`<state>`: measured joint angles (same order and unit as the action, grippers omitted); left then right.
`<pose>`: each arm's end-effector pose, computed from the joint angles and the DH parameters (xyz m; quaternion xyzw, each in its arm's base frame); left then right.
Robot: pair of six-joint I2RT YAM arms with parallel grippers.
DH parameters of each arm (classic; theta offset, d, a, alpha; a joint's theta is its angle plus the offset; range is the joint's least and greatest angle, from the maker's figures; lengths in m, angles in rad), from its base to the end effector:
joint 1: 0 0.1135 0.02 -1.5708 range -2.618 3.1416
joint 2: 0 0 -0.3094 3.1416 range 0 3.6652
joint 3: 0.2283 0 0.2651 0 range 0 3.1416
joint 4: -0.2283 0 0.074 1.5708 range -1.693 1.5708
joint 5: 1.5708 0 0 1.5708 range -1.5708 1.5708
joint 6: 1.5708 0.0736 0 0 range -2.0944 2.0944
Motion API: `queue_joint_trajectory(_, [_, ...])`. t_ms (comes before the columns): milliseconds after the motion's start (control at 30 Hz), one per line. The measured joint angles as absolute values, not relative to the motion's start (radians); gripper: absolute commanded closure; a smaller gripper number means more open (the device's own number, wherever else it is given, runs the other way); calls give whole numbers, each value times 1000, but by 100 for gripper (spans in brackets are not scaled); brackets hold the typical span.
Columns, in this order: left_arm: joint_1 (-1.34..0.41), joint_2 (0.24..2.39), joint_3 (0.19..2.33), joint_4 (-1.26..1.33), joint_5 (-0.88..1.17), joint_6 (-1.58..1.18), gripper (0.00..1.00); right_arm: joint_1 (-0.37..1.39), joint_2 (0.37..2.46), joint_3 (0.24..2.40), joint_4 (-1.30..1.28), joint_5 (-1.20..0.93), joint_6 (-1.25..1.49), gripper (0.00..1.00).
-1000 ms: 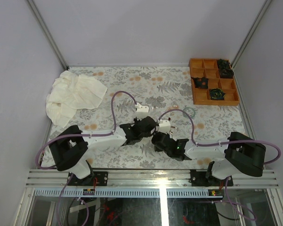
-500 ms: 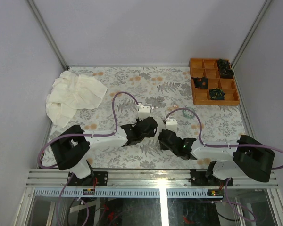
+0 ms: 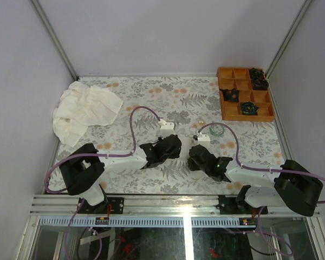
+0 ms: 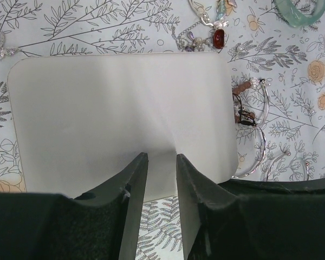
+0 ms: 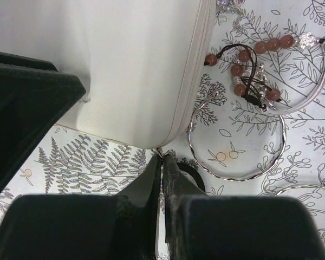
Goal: Organize the mixed jewelry
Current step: Close the jewelry box at the center of the board.
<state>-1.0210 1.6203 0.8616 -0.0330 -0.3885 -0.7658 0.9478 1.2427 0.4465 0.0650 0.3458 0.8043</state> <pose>0.2139 -0.2957 0.1873 0.0428 0.9096 -0.1784 0.3727 0.1664 0.1888 0.1682 0.0055 0.9023 0.2079 0.3777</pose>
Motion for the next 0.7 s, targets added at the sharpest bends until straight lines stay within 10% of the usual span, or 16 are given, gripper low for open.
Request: queue_joint_trajectory(700, [-964,1675,1063,-274,-313,-668,13,937,1213,418,114,319,709,100])
